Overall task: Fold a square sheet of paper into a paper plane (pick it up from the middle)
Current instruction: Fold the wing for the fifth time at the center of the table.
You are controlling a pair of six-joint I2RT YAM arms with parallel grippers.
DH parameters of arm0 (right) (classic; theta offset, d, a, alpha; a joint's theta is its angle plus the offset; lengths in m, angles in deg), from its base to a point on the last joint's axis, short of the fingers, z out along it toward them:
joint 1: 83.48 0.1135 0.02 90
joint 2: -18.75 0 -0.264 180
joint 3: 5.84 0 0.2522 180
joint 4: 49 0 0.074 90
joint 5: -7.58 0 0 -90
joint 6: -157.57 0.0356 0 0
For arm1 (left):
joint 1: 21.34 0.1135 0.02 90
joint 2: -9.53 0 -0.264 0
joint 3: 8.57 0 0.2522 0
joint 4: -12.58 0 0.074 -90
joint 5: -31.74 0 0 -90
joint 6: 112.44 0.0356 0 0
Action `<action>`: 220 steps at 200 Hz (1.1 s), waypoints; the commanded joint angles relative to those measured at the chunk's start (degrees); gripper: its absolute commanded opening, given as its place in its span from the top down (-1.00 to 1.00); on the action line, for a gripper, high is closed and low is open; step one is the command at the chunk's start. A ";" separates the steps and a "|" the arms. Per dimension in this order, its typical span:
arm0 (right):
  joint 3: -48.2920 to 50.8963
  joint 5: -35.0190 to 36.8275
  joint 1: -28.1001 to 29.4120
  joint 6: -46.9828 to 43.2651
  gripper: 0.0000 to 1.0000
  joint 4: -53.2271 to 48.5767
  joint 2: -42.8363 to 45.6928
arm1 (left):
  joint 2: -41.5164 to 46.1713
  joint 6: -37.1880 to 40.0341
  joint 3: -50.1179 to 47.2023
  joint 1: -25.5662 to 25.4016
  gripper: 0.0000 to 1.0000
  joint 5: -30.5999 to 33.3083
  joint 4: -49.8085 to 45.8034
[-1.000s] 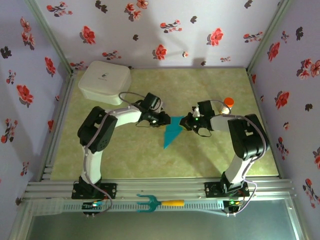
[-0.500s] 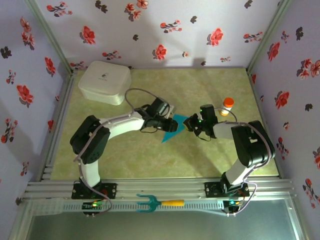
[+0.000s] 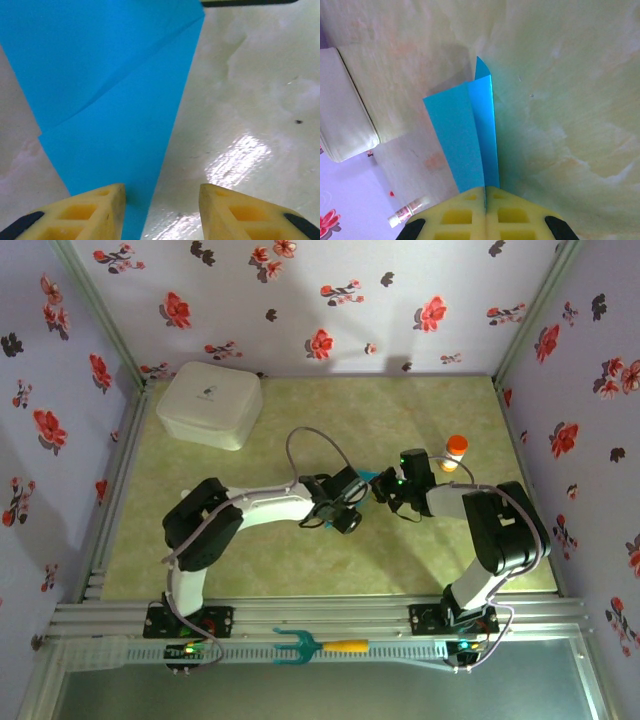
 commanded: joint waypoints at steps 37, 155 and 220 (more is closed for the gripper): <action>-0.55 -0.66 0.40 1.06 0.97 0.97 1.36 | -0.84 2.74 1.34 -0.63 0.15 6.44 -1.89; -0.68 -1.20 0.41 1.23 0.97 1.04 1.79 | -1.61 3.29 2.09 -1.27 0.28 8.20 -2.69; -0.70 -1.36 0.35 1.34 0.97 1.06 1.75 | -2.29 3.24 2.89 -1.57 0.31 10.12 -3.49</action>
